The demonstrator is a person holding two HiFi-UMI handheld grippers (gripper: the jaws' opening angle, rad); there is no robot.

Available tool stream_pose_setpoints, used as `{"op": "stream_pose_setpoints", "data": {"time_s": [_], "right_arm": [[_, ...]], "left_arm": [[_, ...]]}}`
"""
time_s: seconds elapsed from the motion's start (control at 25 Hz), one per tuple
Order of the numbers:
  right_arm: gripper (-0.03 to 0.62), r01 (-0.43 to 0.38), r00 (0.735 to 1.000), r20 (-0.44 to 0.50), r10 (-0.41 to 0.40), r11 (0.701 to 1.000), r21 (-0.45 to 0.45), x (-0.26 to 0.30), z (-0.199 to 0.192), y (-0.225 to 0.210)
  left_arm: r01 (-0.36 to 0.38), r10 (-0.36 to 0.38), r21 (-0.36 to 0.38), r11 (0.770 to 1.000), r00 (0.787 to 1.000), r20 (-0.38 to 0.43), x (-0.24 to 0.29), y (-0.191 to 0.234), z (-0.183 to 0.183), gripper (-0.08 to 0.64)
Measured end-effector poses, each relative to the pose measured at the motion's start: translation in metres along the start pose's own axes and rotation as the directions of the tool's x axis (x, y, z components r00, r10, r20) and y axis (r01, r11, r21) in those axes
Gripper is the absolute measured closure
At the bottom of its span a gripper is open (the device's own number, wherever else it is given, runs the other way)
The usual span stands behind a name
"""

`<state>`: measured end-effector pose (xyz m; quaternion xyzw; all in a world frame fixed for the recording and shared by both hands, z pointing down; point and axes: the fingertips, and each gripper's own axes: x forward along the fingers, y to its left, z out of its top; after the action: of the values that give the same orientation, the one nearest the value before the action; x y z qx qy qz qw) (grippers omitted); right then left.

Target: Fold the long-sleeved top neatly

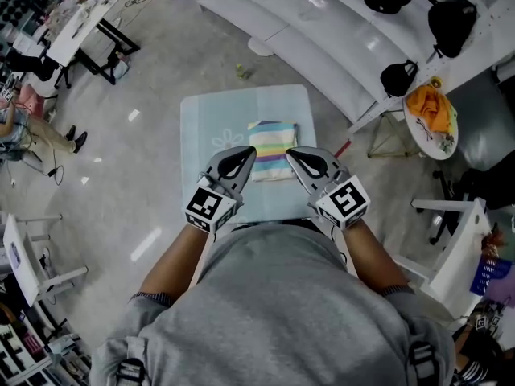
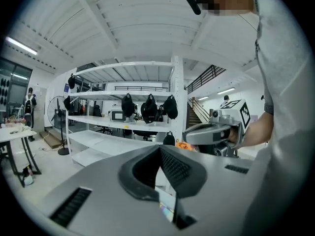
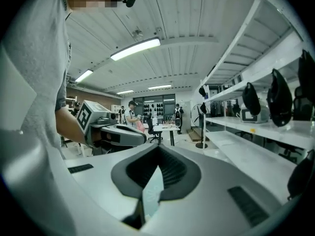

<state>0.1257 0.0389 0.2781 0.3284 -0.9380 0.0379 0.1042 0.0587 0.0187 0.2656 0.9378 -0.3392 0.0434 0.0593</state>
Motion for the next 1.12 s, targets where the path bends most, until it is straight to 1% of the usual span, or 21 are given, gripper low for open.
{"op": "stream_pose_setpoints", "data": {"time_s": [0.08, 0.2, 0.36, 0.56, 0.76, 0.96, 1.12], "right_arm": [[0.586, 0.007, 1.0, 0.016, -0.007, 1.0, -0.009, -0.003, 0.005, 0.0], [0.586, 0.017, 0.999, 0.043, -0.017, 1.0, 0.007, -0.006, 0.011, -0.004], [0.586, 0.041, 0.997, 0.067, -0.041, 0.999, 0.007, -0.013, 0.024, -0.011], [0.586, 0.062, 0.995, 0.083, -0.062, 0.998, 0.007, -0.016, 0.037, -0.018], [0.586, 0.069, 0.993, 0.097, -0.069, 0.998, 0.0, -0.017, 0.043, -0.018], [0.586, 0.067, 0.992, 0.107, -0.066, 0.998, -0.011, -0.019, 0.049, -0.018], [0.586, 0.069, 0.992, 0.107, -0.068, 0.998, -0.01, -0.018, 0.049, -0.019]], "left_arm": [[-0.001, 0.001, 0.012, 1.0, 1.0, 0.015, -0.002, 0.0, 0.006, 0.545], [-0.009, 0.008, 0.029, 1.0, 0.999, 0.042, -0.003, 0.002, 0.015, 0.545], [-0.02, 0.018, 0.033, 0.999, 0.998, 0.063, -0.003, 0.0, 0.027, 0.545], [-0.018, 0.014, 0.045, 0.999, 0.995, 0.102, -0.003, -0.002, 0.046, 0.545], [-0.021, 0.015, 0.053, 0.998, 0.993, 0.115, -0.002, -0.005, 0.053, 0.543], [-0.038, 0.031, 0.054, 0.998, 0.991, 0.126, -0.003, -0.005, 0.059, 0.543], [-0.034, 0.025, 0.069, 0.997, 0.991, 0.13, -0.002, -0.005, 0.06, 0.543]]}}
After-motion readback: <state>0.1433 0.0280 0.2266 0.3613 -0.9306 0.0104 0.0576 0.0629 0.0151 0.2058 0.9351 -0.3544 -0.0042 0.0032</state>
